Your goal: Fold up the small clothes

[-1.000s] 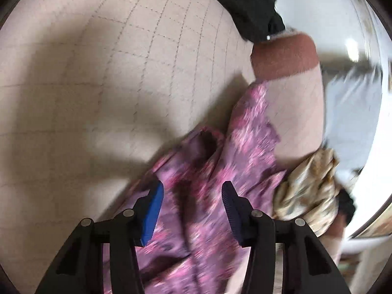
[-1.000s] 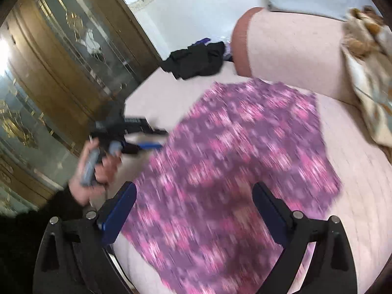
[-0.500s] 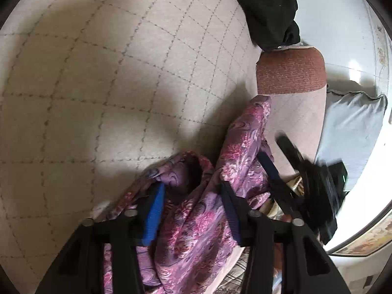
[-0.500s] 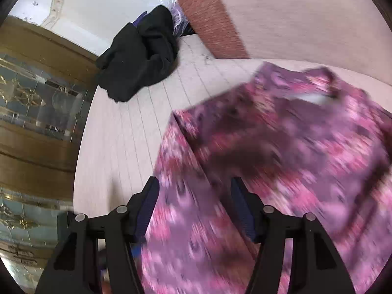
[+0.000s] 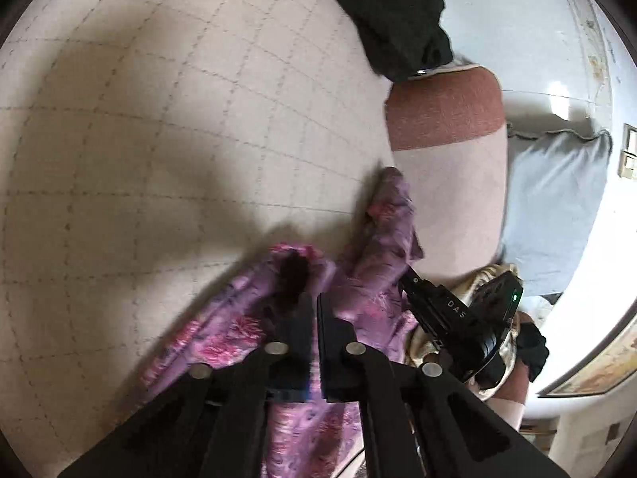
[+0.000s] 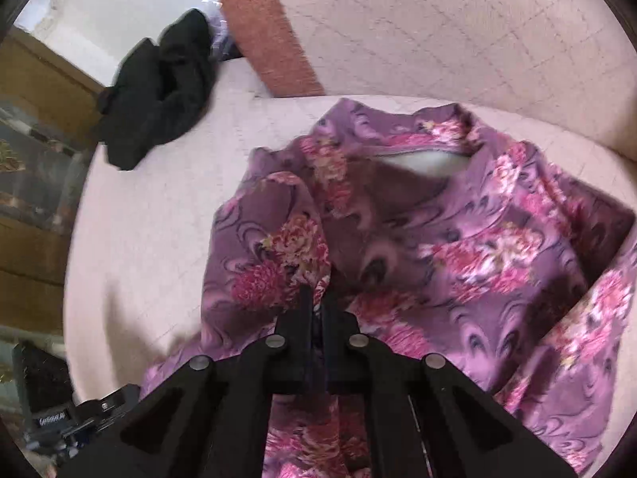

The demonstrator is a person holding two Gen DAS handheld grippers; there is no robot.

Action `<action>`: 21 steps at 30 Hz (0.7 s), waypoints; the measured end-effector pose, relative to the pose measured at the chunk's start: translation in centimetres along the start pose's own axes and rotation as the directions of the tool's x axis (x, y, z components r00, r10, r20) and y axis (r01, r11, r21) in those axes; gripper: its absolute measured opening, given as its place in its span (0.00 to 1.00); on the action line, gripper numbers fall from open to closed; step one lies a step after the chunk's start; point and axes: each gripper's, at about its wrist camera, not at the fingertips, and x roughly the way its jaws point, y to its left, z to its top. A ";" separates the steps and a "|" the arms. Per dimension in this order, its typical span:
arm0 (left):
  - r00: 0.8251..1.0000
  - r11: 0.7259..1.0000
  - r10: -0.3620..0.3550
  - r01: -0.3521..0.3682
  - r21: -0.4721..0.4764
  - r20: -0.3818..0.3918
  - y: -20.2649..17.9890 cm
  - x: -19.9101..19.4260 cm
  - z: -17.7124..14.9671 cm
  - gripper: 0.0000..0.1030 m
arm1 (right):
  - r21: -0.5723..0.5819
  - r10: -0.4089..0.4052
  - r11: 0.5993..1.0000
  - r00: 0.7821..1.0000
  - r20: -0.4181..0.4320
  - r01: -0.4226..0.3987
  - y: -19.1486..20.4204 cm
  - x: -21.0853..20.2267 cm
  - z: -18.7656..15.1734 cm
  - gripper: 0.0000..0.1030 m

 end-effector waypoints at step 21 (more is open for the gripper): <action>0.987 0.999 0.036 -0.032 -0.031 0.158 0.3 -0.8 1.5 0.04 | 0.019 0.013 1.000 1.000 0.010 -0.013 2.1 0.4 2.9 0.02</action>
